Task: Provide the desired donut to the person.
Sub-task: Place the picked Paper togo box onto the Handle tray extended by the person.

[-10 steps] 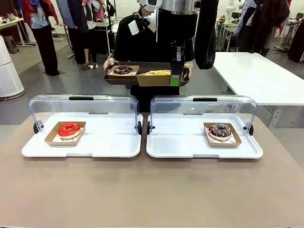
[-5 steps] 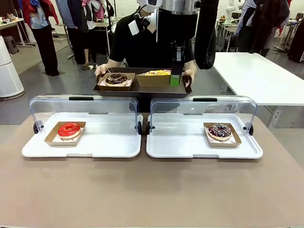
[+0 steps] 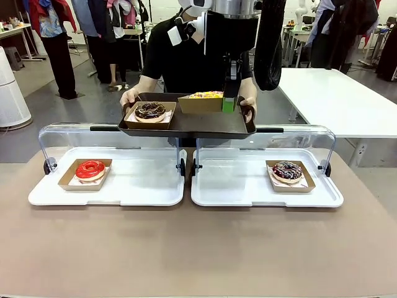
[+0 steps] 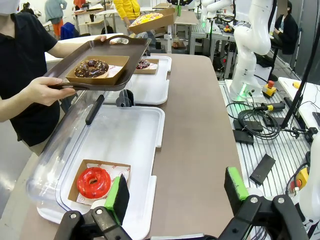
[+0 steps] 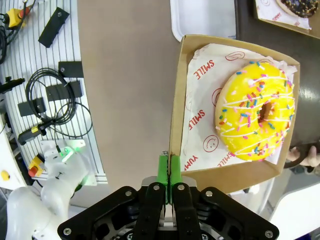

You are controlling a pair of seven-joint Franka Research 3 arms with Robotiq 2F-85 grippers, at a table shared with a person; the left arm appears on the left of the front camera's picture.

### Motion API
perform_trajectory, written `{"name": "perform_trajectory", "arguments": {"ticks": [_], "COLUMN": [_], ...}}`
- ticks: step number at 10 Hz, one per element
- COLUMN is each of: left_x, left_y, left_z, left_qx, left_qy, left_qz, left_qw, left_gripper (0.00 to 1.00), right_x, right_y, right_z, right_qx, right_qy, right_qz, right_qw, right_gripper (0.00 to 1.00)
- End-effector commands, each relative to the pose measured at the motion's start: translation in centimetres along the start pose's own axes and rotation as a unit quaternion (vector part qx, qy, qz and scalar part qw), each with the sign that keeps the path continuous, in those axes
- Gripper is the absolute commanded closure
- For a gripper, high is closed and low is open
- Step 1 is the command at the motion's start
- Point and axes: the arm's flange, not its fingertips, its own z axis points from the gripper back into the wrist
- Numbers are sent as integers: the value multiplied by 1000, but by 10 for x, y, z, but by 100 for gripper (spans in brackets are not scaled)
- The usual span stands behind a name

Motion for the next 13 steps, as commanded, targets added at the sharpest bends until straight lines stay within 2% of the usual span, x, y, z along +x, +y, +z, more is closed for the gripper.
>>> {"name": "perform_trajectory", "arguments": {"ticks": [1,3,5,7,10,13], "left_x": [0,0,0,0,0,0], "left_y": [-1,-1,-1,-1,-1,-1], "left_z": [0,0,0,0,0,0], "left_qx": [5,5,5,5,5,5], "left_qy": [-4,-4,-4,-4,-4,-4], "left_qz": [-7,-7,-7,-7,-7,-7], "left_qw": [1000,1000,1000,1000,1000,1000], "left_gripper": [0,0,0,0,0,0], "right_x": [-3,0,-6,-11,-11,-12], "right_y": [4,0,-33,-75,-124,-160], "right_z": [-2,0,-16,-26,-35,-51], "right_qx": [0,0,4,4,48,63], "right_qy": [3,0,0,10,-27,-38], "right_qz": [-1,0,29,26,34,33], "right_qw": [1000,1000,1000,1000,998,997], "right_gripper": [100,98,98,98,98,98]}}
